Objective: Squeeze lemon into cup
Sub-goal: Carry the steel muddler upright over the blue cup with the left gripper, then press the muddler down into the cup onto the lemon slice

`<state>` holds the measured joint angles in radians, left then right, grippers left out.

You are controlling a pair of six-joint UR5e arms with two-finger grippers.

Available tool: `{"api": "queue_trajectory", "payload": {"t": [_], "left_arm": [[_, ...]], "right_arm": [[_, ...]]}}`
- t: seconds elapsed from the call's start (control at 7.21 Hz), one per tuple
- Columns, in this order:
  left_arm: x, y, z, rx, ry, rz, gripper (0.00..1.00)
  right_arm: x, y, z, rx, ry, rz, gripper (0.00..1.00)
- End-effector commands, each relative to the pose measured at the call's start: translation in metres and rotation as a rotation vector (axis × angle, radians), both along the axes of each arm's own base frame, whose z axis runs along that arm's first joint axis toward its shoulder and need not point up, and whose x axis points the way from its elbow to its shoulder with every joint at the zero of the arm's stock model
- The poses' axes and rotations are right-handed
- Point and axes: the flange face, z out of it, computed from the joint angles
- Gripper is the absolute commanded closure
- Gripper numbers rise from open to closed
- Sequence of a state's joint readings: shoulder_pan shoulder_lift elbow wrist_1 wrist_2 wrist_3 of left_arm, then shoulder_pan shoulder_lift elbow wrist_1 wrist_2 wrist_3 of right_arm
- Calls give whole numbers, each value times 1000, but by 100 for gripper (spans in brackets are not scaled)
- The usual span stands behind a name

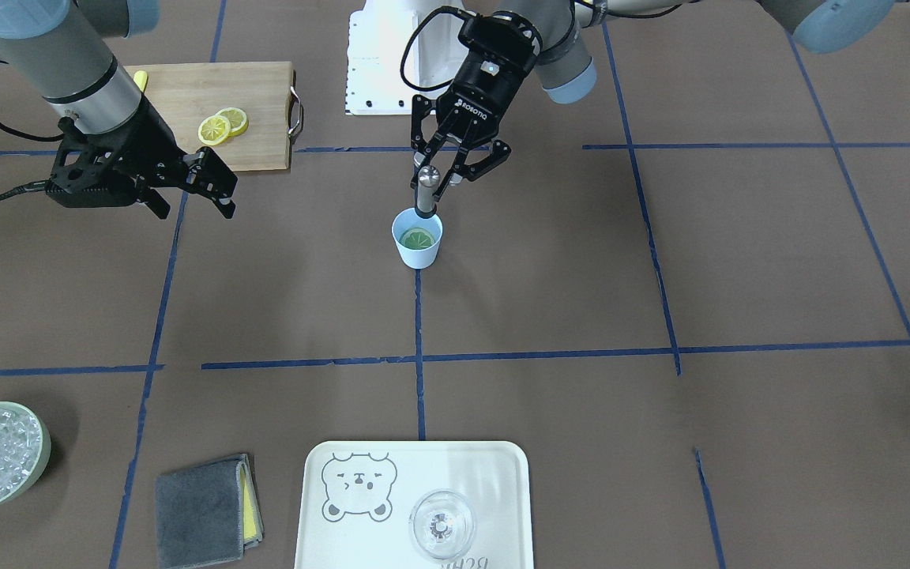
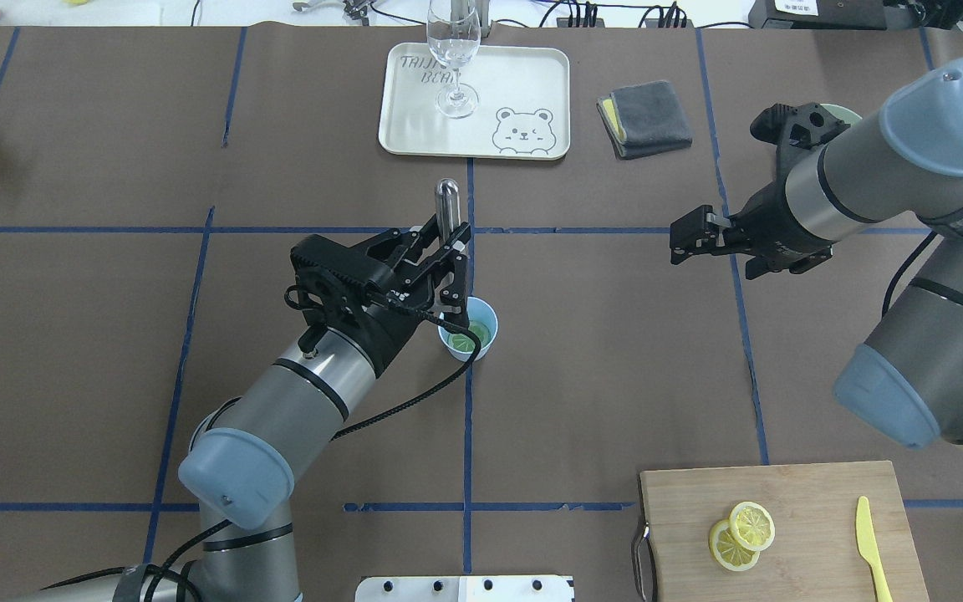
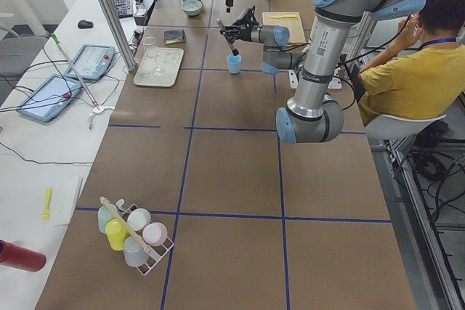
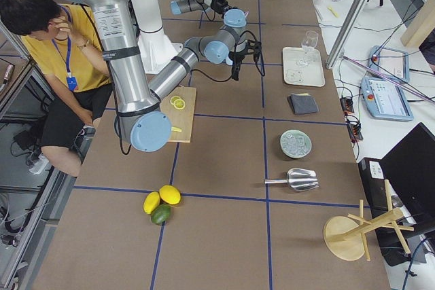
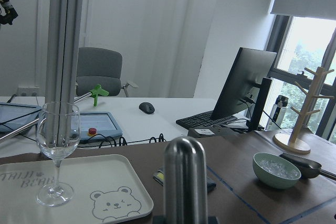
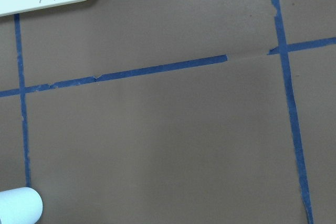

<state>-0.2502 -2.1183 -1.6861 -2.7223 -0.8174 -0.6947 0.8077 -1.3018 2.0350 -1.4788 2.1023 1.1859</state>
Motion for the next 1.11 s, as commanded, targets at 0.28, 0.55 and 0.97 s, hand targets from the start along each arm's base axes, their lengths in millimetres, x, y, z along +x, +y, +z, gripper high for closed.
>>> {"api": "queue_trajectory", "payload": {"t": [0.28,0.55,0.97], "left_arm": [[30,-5,8,-15,-42,-15,100],[50,-9,21,-24,-74,-15,100],[71,-11,28,-31,-106,-9,100]], "right_arm": [[0,0,2,-2,3,-1,0],[0,0,3,-3,4,-1,0],[-2,0,4,-6,6,-4,0]]}}
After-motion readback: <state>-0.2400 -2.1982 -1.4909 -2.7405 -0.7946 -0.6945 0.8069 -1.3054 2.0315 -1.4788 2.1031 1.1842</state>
